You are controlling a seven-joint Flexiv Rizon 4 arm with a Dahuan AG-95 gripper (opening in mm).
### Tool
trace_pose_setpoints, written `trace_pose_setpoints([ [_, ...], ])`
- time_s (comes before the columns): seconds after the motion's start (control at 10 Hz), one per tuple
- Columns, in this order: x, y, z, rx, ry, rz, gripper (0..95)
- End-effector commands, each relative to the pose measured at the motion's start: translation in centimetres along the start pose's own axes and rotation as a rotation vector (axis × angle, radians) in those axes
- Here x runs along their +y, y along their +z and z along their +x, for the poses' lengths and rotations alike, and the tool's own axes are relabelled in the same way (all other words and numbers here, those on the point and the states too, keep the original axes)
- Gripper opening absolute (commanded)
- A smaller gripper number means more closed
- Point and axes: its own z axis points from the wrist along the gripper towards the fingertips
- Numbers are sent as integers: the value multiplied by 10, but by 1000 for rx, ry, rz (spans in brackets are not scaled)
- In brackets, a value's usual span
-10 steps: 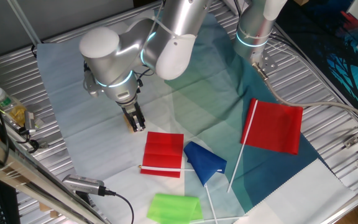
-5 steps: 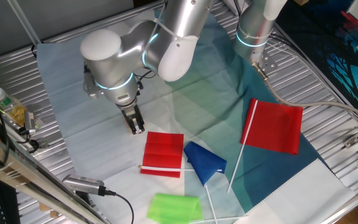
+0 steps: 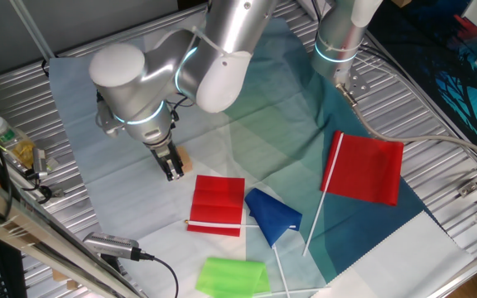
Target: Approach and touch the side of the small block
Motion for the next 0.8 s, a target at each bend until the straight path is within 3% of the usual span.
trace_pose_setpoints([
  [0.1,2,-2,2,9,20,0,0],
  [0.4,0,-4,15,18,21,0,0],
  [0.6,-9,-3,41,15,5,-1,0],
  [0.8,-15,-1,56,12,-3,-5,0],
])
